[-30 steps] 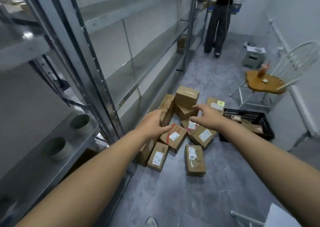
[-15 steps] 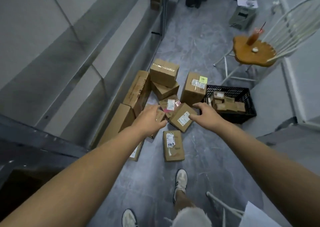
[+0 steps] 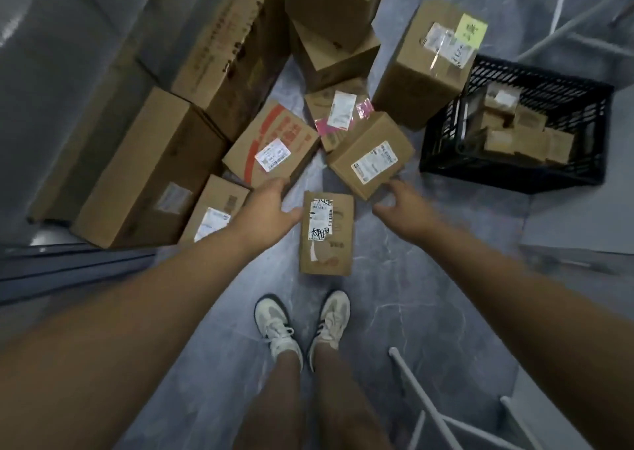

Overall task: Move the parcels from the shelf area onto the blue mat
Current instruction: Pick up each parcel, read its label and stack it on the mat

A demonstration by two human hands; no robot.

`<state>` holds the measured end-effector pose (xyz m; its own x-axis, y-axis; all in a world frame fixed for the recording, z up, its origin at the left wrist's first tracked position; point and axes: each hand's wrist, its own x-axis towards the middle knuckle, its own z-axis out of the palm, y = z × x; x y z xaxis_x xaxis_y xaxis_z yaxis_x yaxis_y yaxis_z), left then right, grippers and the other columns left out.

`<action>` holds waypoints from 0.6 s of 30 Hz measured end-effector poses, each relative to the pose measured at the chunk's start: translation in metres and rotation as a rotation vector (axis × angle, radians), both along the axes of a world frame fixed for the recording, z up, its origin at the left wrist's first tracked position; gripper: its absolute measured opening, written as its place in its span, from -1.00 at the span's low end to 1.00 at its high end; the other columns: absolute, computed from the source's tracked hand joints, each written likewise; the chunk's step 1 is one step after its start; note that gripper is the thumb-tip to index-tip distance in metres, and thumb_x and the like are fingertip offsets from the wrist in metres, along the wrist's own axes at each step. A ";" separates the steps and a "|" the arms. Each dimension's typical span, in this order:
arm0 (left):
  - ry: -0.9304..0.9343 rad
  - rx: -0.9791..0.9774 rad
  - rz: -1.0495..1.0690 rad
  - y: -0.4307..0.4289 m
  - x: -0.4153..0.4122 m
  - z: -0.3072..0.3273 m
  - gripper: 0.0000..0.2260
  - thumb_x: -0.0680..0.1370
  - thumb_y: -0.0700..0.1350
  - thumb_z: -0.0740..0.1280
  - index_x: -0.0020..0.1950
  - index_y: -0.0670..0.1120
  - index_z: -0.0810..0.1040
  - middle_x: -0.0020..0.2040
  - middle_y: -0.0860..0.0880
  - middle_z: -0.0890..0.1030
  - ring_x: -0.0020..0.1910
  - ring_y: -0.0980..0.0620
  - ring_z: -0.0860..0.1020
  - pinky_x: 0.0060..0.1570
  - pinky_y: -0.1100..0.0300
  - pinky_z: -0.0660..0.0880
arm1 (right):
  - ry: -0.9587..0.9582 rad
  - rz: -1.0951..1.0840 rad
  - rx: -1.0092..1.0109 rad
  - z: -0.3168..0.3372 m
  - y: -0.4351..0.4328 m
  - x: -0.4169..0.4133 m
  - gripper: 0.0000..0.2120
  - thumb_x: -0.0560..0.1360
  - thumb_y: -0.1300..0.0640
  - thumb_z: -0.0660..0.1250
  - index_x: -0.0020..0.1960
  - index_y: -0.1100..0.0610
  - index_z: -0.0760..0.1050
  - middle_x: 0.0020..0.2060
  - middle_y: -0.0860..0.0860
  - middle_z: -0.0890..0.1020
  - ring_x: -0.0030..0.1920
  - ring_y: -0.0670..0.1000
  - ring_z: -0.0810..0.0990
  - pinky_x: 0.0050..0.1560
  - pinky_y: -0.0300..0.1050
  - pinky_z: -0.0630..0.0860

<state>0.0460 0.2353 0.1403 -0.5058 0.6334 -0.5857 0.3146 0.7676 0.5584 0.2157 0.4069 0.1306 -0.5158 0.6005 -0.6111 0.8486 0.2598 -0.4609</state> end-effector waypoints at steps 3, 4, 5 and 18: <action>-0.066 -0.104 0.008 -0.008 0.006 -0.112 -0.47 0.56 -0.05 0.37 0.48 -0.18 0.33 0.44 -0.17 0.40 0.40 -0.13 0.38 0.36 0.09 0.32 | -0.050 -0.145 -0.073 -0.107 -0.006 0.019 -0.53 0.50 0.10 0.34 0.36 0.23 0.39 0.30 0.17 0.48 0.18 0.01 0.45 0.08 -0.18 0.30; -0.083 -0.139 0.030 -0.009 0.008 -0.147 -0.45 0.57 -0.04 0.36 0.50 -0.18 0.30 0.47 -0.16 0.38 0.43 -0.13 0.35 0.37 0.09 0.28 | -0.069 -0.199 -0.106 -0.142 -0.009 0.024 -0.47 0.50 0.06 0.34 0.41 0.24 0.34 0.33 0.17 0.45 0.19 0.02 0.45 0.08 -0.16 0.32; -0.100 -0.170 0.060 -0.012 0.011 -0.181 -0.44 0.58 -0.03 0.35 0.52 -0.18 0.28 0.49 -0.15 0.35 0.45 -0.12 0.33 0.37 0.11 0.26 | -0.104 -0.245 -0.148 -0.175 -0.014 0.029 -0.40 0.51 0.03 0.33 0.46 0.24 0.27 0.38 0.17 0.41 0.26 0.06 0.44 0.10 -0.13 0.33; -0.512 -0.112 0.596 -0.023 0.078 -0.376 -0.72 0.63 -0.15 0.14 0.20 -0.04 0.61 0.01 0.03 0.66 -0.13 0.15 0.60 -0.40 0.44 0.47 | -0.103 -0.597 -0.502 -0.370 -0.066 0.046 -0.56 0.51 0.10 0.29 0.37 0.12 0.36 0.21 0.06 0.55 0.14 0.08 0.54 0.18 0.06 0.50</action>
<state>0.1237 0.2128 -0.2352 -0.3912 0.2639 -0.8816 -0.4424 0.7861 0.4317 0.2612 0.3410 -0.2397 -0.1189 0.3976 -0.9098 0.8235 -0.4724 -0.3141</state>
